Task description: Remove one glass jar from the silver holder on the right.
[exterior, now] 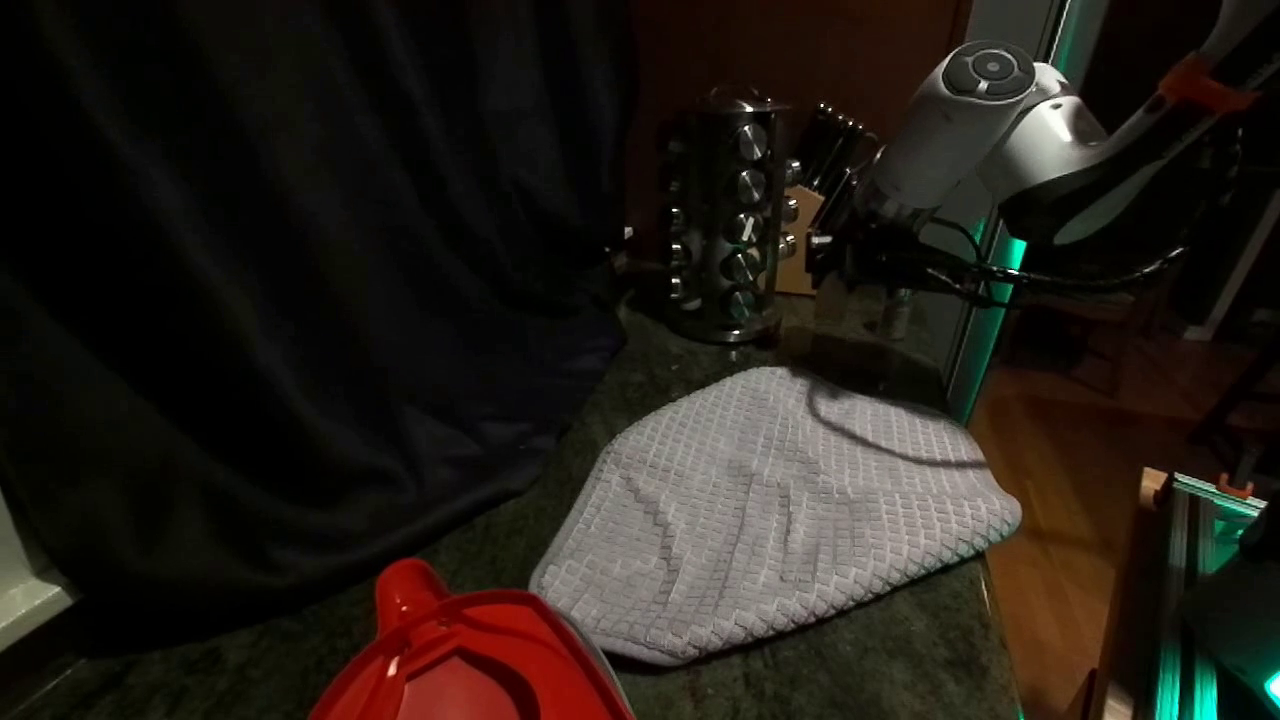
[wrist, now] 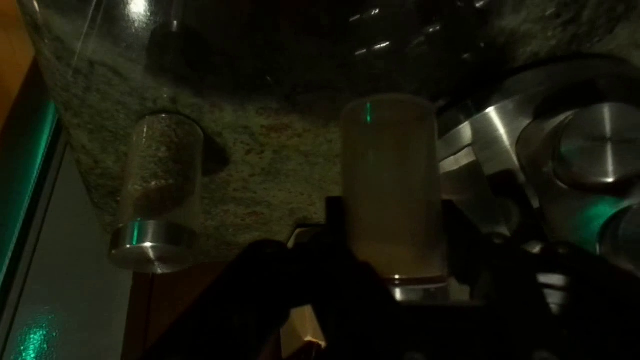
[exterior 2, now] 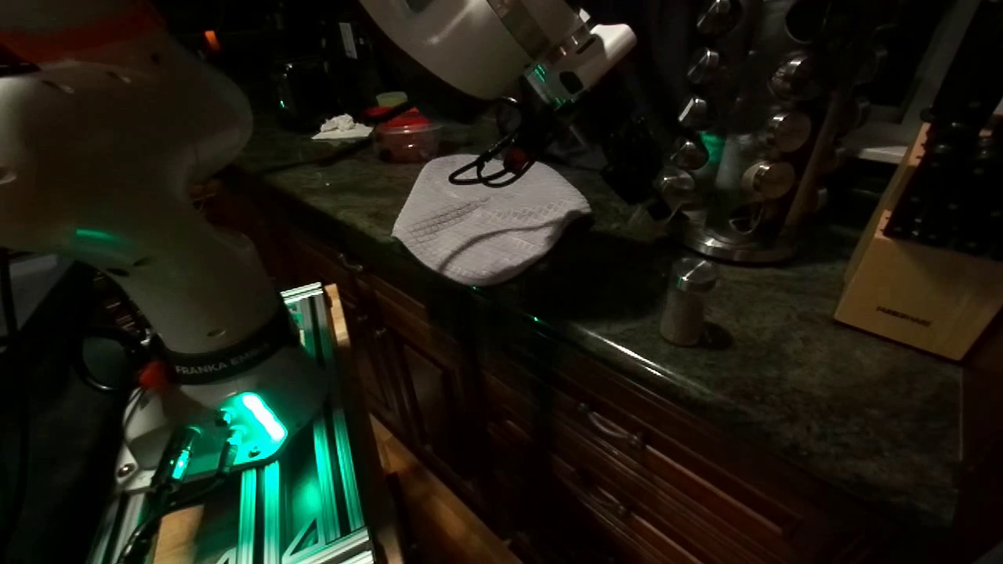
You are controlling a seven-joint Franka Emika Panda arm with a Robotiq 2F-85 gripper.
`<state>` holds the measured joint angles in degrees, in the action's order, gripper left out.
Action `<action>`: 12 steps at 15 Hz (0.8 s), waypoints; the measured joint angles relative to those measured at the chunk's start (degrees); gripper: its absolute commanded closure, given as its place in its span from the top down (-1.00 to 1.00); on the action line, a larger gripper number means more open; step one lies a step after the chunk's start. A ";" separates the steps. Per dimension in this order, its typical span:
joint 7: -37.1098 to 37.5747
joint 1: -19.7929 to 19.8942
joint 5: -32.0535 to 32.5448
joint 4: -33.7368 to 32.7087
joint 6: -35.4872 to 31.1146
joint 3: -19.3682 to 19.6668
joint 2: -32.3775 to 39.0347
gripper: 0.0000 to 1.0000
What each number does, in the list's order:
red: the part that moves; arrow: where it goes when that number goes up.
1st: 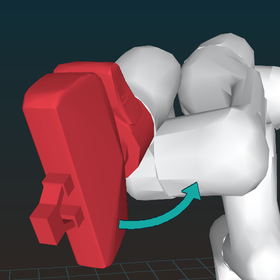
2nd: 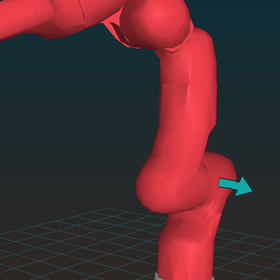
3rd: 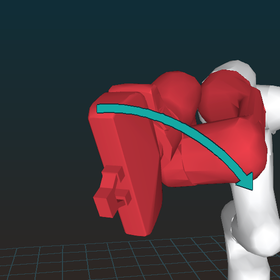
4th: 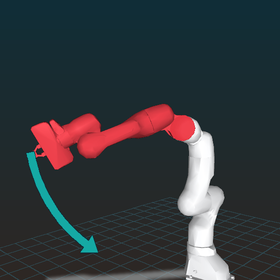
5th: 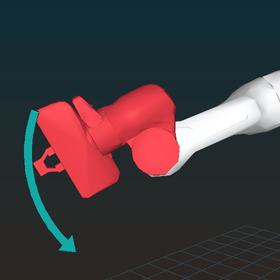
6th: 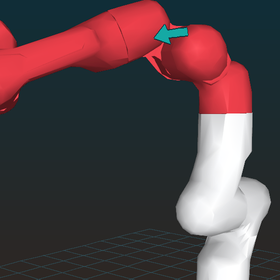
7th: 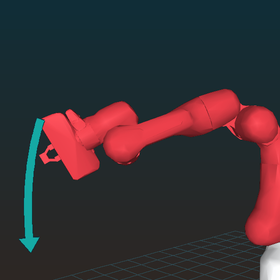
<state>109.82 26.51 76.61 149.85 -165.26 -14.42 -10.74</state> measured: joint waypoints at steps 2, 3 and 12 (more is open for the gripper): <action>4.54 -0.01 4.68 -0.09 1.73 -1.25 0.29 -0.52; 6.88 -0.01 7.01 -0.16 2.72 -1.79 0.46 -0.52; 27.24 -0.38 23.74 -1.07 14.64 -5.72 4.93 -0.52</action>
<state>137.06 26.13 100.35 148.79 -150.62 -20.14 -5.81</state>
